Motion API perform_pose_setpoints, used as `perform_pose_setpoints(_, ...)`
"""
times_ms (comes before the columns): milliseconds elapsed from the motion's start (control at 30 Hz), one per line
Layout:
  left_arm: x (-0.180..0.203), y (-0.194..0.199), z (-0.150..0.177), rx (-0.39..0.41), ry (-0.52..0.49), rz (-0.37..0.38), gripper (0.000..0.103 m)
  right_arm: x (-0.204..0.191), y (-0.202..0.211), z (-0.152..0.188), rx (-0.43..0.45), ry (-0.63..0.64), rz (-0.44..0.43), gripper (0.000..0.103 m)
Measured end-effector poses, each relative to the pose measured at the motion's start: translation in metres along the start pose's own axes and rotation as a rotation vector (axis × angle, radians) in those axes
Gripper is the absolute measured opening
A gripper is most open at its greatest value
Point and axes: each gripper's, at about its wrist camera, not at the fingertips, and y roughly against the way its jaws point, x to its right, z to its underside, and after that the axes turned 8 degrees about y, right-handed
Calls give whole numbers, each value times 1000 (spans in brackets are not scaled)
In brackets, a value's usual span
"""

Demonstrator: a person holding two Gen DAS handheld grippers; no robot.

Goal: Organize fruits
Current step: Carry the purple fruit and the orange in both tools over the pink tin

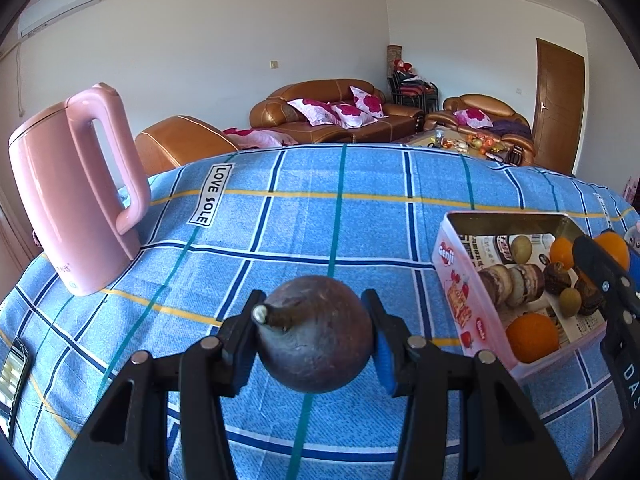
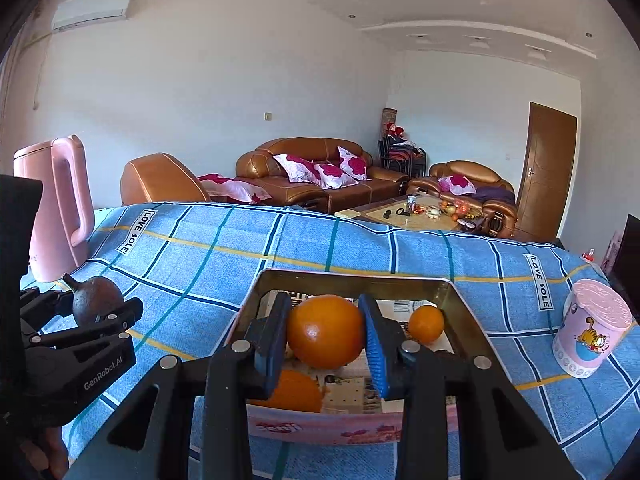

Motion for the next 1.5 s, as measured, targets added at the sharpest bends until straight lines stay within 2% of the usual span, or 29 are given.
perform_pose_setpoints(300, 21, 4, 2, 2, -6, 32, 50, 31, -2, 5, -8, -16, 43, 37)
perform_pose_setpoints(567, 42, 13, 3, 42, -29, 84, 50, 64, -4, 11, -19, -40, 99, 37)
perform_pose_setpoints(1100, 122, 5, -1, 25, -103, 206, 50, 119, -23, 13, -54, -122, 204, 37)
perform_pose_setpoints(1333, 143, -5, -4, -25, -133, 298, 51, 125, -40, 9, -65, -127, 169, 37)
perform_pose_setpoints(1500, 147, -20, -5, -110, -124, 342, 51, 126, -60, 4, -93, -141, 107, 37)
